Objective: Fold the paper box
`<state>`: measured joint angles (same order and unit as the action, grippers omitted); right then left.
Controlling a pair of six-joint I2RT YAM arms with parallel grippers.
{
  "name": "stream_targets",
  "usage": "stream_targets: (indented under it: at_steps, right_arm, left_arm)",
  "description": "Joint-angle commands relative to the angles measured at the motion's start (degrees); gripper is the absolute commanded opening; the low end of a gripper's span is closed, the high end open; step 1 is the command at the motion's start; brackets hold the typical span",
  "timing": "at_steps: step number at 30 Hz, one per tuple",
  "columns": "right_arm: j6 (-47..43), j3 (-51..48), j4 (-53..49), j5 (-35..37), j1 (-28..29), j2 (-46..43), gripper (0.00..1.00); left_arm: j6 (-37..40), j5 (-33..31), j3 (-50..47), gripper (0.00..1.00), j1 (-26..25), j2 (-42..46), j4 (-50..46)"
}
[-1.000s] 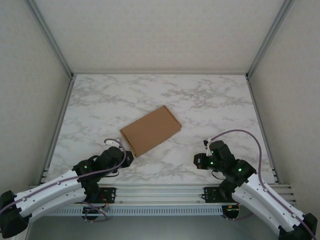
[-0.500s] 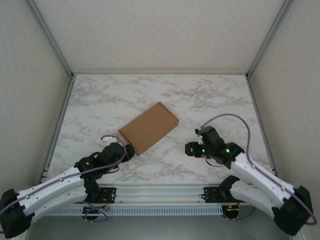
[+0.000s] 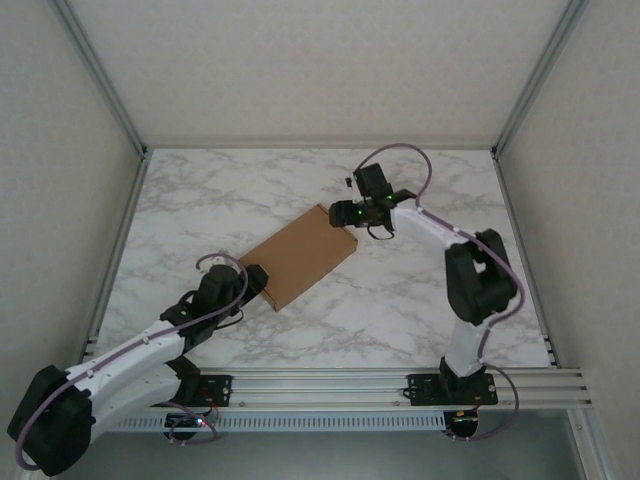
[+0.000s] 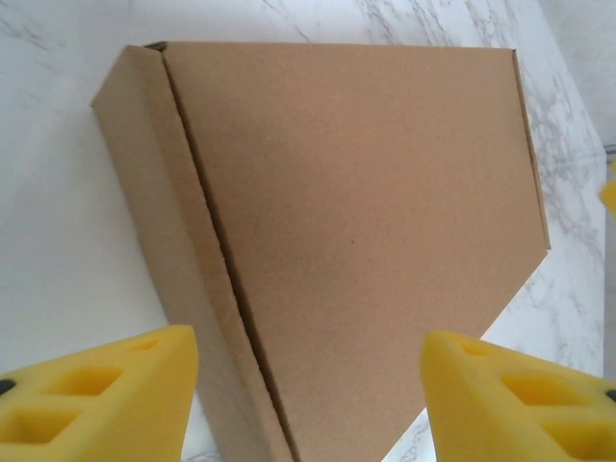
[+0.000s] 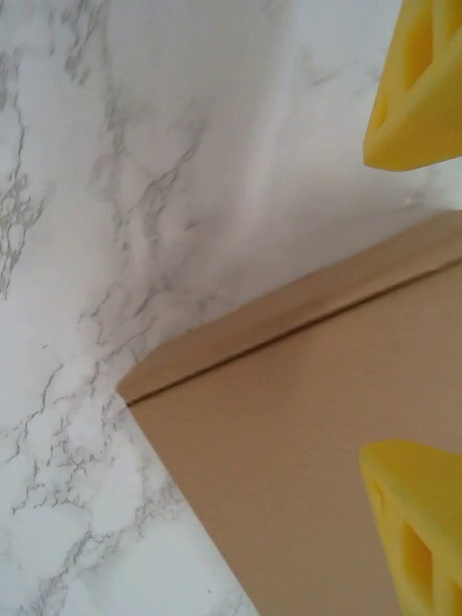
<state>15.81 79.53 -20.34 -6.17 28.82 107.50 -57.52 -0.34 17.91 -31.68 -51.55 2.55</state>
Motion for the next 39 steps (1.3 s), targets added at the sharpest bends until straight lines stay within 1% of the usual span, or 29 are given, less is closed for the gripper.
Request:
stream_targets:
  at_steps: [1, 3, 5, 9, 11, 16, 18, 24, 27, 29, 32, 35, 37, 39]
  right_arm:
    - [-2.54, 5.03, -1.53, -8.36, -0.57, 5.48, 0.72]
    - [-2.17, 6.03, -1.47, -11.81, -0.58, 7.6, 0.69]
    - [-1.61, 5.9, -1.57, -12.94, -0.58, 8.86, 0.64]
    - [-0.55, 2.74, -0.83, -11.43, -0.72, 8.68, 0.53]
    - [0.58, 0.2, 0.14, -10.2, -0.93, 7.48, 0.49]
    - [4.94, -8.99, 4.82, -6.27, -0.93, 1.97, 0.43]
    - [7.07, -13.35, 7.35, -4.32, -0.95, -1.28, 0.43]
    - [11.22, -23.26, 12.57, 0.96, -0.92, -9.59, 0.43]
    - [13.46, -26.56, 14.24, 2.29, -0.92, -12.14, 0.43]
    - [15.34, -28.43, 15.93, 1.52, -0.94, -13.19, 0.43]
    - [16.85, -29.64, 16.65, 1.25, -0.88, -14.2, 0.44]
    - [16.57, -30.04, 16.17, 3.77, -0.89, -16.23, 0.47]
    - [16.23, -29.64, 14.96, 5.57, -0.9, -17.69, 0.52]
    - [16.03, -28.98, 13.91, 6.92, -0.87, -19.16, 0.59]
  left_arm:
    - [-1.42, 2.2, -0.66, 0.61, 1.24, -2.36, 6.79]
    - [-1.51, 3.0, -0.54, 0.6, 1.83, -4.46, 8.34]
    - [-0.84, 3.2, 0.48, 0.58, 2.36, -6.95, 8.96]
    - [1.15, 3.63, 3.52, 0.56, 3.74, -12.61, 9.73]
    - [1.5, 3.93, 4.8, 0.54, 4.74, -15.49, 10.32]
    - [5.27, 3.61, 11.86, 0.53, 5.85, -23.51, 9.93]
    - [7.41, 2.62, 15.51, 0.52, 5.84, -27.08, 8.94]
    - [10.06, 0.65, 23.14, 0.52, 6.36, -35.95, 9.2]
    - [11.22, 0.68, 26.19, 0.53, 6.84, -39.84, 9.52]
    - [12.15, 0.69, 27.71, 0.54, 7.07, -41.36, 9.39]
    - [13.2, 0.09, 28.58, 0.57, 7.12, -41.55, 8.98]
    - [14.32, -1.12, 28.32, 0.61, 7.75, -39.74, 7.96]
    - [15.33, -1.53, 28.02, 0.65, 8.41, -37.8, 7.56]
    - [16.38, -3.44, 27.62, 0.74, 8.66, -35.26, 7.02]
